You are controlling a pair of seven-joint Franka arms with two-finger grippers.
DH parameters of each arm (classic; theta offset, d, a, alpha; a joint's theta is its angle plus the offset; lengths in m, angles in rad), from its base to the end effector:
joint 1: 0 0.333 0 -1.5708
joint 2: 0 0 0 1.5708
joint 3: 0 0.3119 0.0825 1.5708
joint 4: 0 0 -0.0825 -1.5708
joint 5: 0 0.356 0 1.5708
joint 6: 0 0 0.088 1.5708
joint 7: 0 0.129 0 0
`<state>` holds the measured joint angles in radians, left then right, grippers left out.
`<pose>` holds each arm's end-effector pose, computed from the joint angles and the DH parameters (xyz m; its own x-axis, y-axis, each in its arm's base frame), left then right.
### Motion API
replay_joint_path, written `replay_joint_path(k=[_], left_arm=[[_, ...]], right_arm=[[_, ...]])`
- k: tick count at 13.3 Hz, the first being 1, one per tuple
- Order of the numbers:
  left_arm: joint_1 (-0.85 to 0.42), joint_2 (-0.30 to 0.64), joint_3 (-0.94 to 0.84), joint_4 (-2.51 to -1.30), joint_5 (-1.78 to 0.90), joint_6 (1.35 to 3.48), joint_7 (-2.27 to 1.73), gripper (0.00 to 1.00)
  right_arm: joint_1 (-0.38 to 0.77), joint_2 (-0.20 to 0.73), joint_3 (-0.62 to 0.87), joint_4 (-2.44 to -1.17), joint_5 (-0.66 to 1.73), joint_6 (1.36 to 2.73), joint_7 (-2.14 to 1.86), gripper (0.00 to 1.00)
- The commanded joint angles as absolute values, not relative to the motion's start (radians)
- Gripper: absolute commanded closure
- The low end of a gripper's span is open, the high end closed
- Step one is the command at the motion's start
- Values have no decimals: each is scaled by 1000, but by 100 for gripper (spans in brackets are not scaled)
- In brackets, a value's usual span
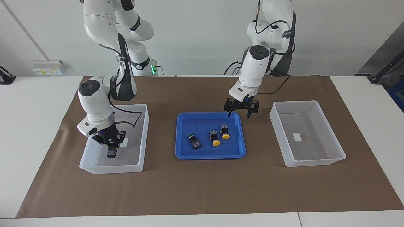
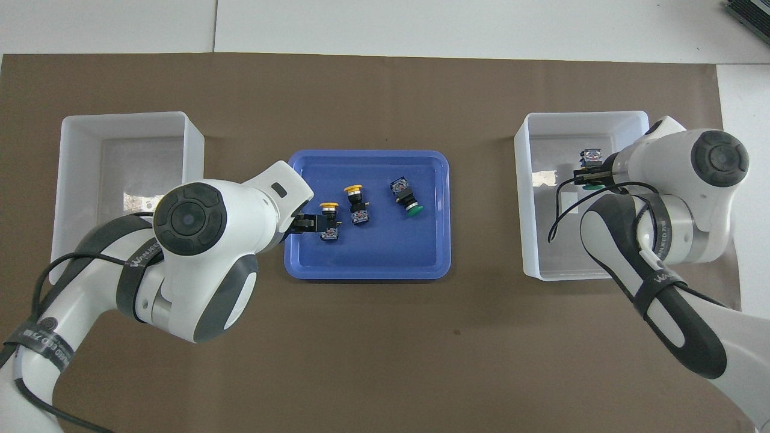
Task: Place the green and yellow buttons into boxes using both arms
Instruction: 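Grasp a yellow-capped button with the left gripper while the right gripper rises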
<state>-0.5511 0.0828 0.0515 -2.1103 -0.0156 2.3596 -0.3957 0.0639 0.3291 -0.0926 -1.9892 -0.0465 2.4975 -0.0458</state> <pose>0.4855 -0.2658 0.3840 0.9848 -0.0877 0.1498 -0.0993 -0.9925 0.0717 0.6055 -0.0154 0.3096 0.9825 0.0648 0.1746 0.0529 -0.9960 0.0720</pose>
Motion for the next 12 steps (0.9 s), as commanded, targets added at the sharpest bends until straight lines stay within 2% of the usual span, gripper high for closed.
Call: replay_joint_path(k=[1, 3, 5, 8, 9, 10, 11, 12], left_arm=[[-597, 161, 69, -2125, -5, 2491, -472, 0], [-597, 210, 69, -2120, -5, 2534, -477, 0], [-609, 254, 69, -2120, -5, 2581, -491, 0], [-618, 275, 69, -2120, -5, 2626, -523, 19], [-620, 278, 69, -2120, -5, 2629, -523, 29], [-624, 278, 68, -2120, -5, 2629, -525, 51], [-632, 278, 69, -2120, -5, 2620, -532, 90], [-632, 276, 69, -2117, -5, 2612, -535, 100]], right_arm=[[46, 336, -77, -1988, -43, 2519, -64, 19], [48, 333, -75, -1983, -43, 2511, -63, 4], [66, 295, -71, -1971, -43, 2469, -57, 0], [66, 241, -32, -1915, -43, 2343, -57, 0], [66, 232, -9, -1895, -43, 2320, -57, 0], [66, 227, 7, -1879, -43, 2309, -57, 0], [66, 224, 26, -1862, -43, 2292, -57, 0], [66, 224, 59, -1849, -41, 2277, -55, 0]])
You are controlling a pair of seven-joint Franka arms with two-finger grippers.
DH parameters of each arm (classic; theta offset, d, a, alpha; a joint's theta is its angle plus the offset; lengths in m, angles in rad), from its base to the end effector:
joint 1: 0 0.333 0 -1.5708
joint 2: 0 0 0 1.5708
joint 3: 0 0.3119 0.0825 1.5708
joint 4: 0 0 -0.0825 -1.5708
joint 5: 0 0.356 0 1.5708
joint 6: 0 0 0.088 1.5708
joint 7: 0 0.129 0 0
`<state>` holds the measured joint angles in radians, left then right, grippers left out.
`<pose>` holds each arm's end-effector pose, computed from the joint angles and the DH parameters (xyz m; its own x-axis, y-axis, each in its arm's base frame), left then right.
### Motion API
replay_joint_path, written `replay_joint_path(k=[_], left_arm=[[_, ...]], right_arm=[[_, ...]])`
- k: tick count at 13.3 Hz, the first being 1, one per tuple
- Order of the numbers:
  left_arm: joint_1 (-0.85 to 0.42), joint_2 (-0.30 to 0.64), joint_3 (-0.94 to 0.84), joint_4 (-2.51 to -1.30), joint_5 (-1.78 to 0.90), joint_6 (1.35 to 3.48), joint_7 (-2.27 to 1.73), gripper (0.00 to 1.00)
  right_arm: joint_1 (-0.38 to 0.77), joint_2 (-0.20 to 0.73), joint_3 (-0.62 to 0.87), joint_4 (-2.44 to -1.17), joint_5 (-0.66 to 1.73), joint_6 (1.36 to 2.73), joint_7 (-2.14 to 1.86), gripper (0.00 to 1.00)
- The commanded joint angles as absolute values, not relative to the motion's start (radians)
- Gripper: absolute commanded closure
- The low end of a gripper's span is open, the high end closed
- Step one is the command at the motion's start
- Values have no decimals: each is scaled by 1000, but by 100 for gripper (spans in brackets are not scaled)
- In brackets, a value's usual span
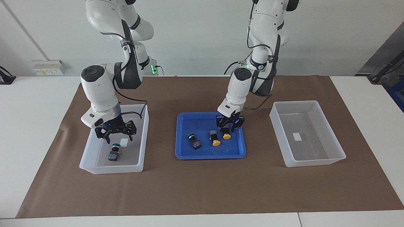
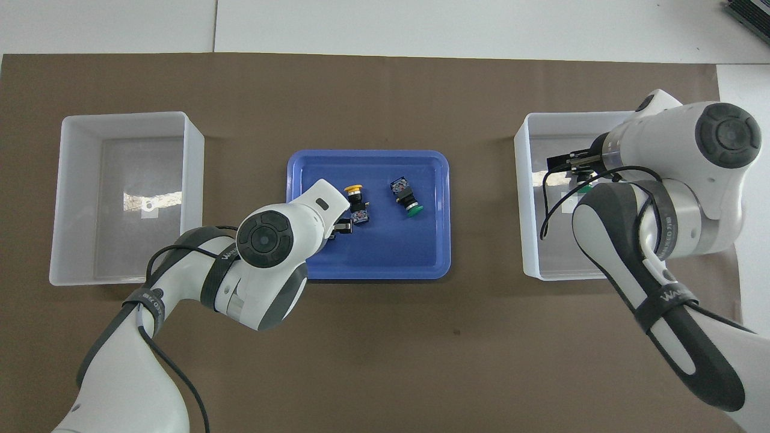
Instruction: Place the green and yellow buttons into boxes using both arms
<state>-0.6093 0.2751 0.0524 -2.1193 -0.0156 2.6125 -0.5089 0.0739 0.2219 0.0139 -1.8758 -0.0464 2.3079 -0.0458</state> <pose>0.4925 -0.3072 0.2990 0.9812 -0.0283 0.1911 -0.0486 -0.9935 0.1025 0.6091 0.0515 0.4036 0.9651 0.1612 0.2062 0.1548 -0.9868 0.0465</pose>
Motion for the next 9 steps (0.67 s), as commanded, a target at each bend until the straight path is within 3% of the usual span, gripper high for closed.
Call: replay_joint_path(k=[1, 6, 9], left_arm=[[-630, 269, 71, -2114, -5, 2609, -535, 100], [-546, 143, 81, -2074, -5, 2461, -520, 100], [-435, 86, 81, -2051, -3, 2387, -422, 100]], right_arm=[[66, 224, 95, -1847, -41, 2276, -35, 0], [78, 236, 242, -1848, -43, 2322, 35, 0], [165, 294, 245, -1867, -43, 2445, 40, 0]])
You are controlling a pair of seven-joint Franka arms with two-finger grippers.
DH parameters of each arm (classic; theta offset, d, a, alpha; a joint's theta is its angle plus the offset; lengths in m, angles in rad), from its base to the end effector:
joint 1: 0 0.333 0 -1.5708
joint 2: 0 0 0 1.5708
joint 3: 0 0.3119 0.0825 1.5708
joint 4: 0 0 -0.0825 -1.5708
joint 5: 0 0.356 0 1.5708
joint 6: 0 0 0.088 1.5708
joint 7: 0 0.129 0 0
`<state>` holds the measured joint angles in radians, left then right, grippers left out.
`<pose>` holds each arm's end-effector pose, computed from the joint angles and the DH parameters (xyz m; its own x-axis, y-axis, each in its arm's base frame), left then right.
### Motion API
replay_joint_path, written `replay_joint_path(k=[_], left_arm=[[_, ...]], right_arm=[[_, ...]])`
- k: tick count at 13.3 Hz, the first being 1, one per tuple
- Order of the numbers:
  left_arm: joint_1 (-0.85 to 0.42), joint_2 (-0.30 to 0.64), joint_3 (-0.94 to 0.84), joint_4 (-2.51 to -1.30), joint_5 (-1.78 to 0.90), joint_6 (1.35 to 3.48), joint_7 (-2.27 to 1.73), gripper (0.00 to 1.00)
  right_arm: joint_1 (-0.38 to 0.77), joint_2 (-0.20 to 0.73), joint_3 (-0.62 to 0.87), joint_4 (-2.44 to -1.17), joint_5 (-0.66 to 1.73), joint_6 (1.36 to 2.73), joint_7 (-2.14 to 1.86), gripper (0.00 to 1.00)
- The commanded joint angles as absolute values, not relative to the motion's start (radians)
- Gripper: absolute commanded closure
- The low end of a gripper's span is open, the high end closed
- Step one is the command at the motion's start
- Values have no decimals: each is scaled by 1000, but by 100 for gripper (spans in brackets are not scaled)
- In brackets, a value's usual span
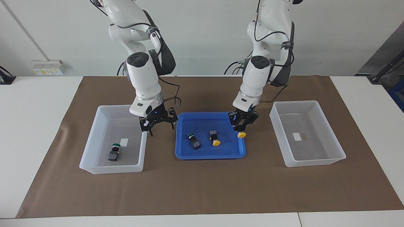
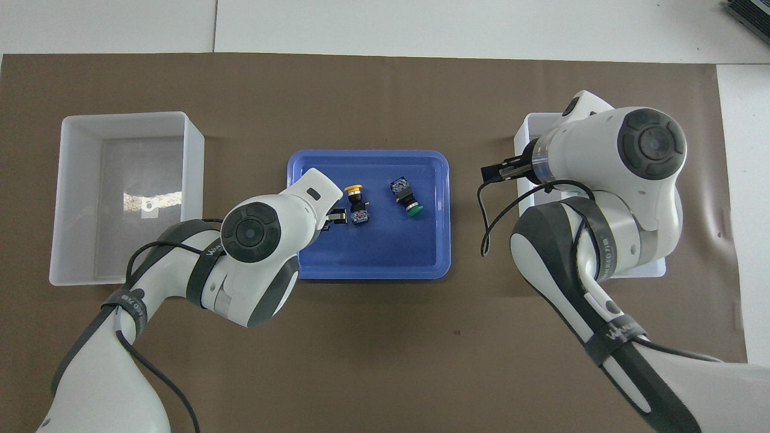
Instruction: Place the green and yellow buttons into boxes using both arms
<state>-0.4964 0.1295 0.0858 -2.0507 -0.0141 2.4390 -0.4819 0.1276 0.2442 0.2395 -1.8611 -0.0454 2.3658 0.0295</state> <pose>0.5306 -0.2324 0.3936 0.9697 0.0903 0.2270 0.0643 -0.9908 0.1193 0.5837 0.2140 0.4074 0.9068 0.3285 0.2642 0.3472 -0.9374 -0.0260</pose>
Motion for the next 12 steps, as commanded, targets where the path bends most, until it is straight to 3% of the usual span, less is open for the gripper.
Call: replay_joint_path(k=[1, 6, 11, 12], left_arm=[[-396, 77, 80, -2043, -3, 2375, -385, 100], [-215, 49, 80, -2019, -5, 2318, -163, 100], [-71, 51, 80, -2046, -11, 2335, 115, 100], [-64, 58, 80, -2048, -14, 2350, 141, 100]], right_arm=[[185, 319, 245, -1867, -43, 2488, 40, 0], [265, 419, 244, -1868, -46, 2638, 43, 0], [276, 485, 241, -1876, -66, 2694, 34, 0], [276, 488, 241, -1885, -72, 2694, 32, 6]])
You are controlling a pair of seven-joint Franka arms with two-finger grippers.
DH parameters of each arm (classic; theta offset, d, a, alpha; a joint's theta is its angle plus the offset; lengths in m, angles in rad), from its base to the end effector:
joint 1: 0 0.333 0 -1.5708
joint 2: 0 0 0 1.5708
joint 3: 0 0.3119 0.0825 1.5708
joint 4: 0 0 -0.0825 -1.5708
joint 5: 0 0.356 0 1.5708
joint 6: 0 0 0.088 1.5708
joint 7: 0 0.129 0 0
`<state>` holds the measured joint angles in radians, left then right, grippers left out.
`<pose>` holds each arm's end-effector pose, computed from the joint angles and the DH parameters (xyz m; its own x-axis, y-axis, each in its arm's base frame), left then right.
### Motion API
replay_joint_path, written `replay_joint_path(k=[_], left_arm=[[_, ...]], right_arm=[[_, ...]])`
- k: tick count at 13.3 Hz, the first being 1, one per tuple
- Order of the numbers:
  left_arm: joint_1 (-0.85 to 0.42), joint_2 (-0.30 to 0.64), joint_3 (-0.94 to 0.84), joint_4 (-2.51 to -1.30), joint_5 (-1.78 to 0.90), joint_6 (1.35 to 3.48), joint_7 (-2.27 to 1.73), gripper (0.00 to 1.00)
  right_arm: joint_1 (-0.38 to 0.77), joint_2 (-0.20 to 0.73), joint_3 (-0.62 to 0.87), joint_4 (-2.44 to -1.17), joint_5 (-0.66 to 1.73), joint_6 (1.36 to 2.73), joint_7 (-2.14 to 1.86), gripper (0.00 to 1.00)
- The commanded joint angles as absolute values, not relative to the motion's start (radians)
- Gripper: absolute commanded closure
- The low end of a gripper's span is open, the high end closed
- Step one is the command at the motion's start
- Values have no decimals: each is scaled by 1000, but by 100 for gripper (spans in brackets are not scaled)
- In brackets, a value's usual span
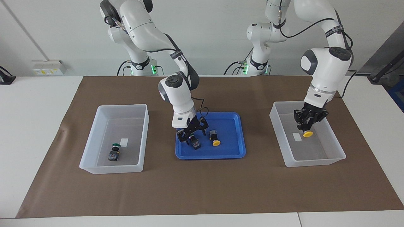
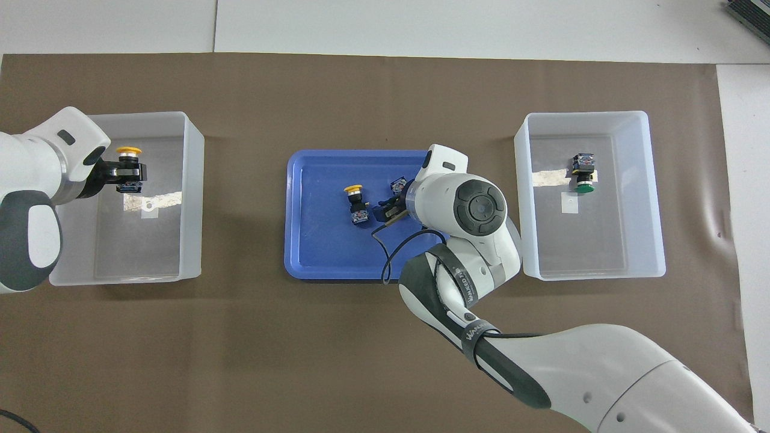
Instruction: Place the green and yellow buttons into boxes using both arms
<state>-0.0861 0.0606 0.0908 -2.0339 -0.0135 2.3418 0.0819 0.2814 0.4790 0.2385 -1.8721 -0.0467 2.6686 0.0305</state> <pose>0.5677 0.0016 0.4293 0.9671 -0.0694 0.2447 -0.0681 -0.9976 -0.0139 0.5719 0.3140 0.2928 0.8446 0.4272 0.3227 0.4755 -0.8756 -0.0853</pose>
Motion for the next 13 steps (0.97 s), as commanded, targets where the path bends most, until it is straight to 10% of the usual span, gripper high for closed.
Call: replay_joint_path(k=[1, 3, 7, 13], left_arm=[[-63, 70, 80, -2060, -14, 2382, 146, 100], [-66, 104, 78, -2074, -14, 2437, 146, 100], [-75, 224, 80, -2063, -14, 2600, 144, 100], [-64, 333, 80, -2042, -14, 2750, 143, 98]], right_arm=[[272, 488, 241, -1890, -86, 2691, 29, 39], [268, 486, 239, -1888, -87, 2683, 38, 100], [267, 453, 239, -1871, -86, 2659, 83, 100], [186, 204, 238, -1813, -69, 2279, 158, 100]])
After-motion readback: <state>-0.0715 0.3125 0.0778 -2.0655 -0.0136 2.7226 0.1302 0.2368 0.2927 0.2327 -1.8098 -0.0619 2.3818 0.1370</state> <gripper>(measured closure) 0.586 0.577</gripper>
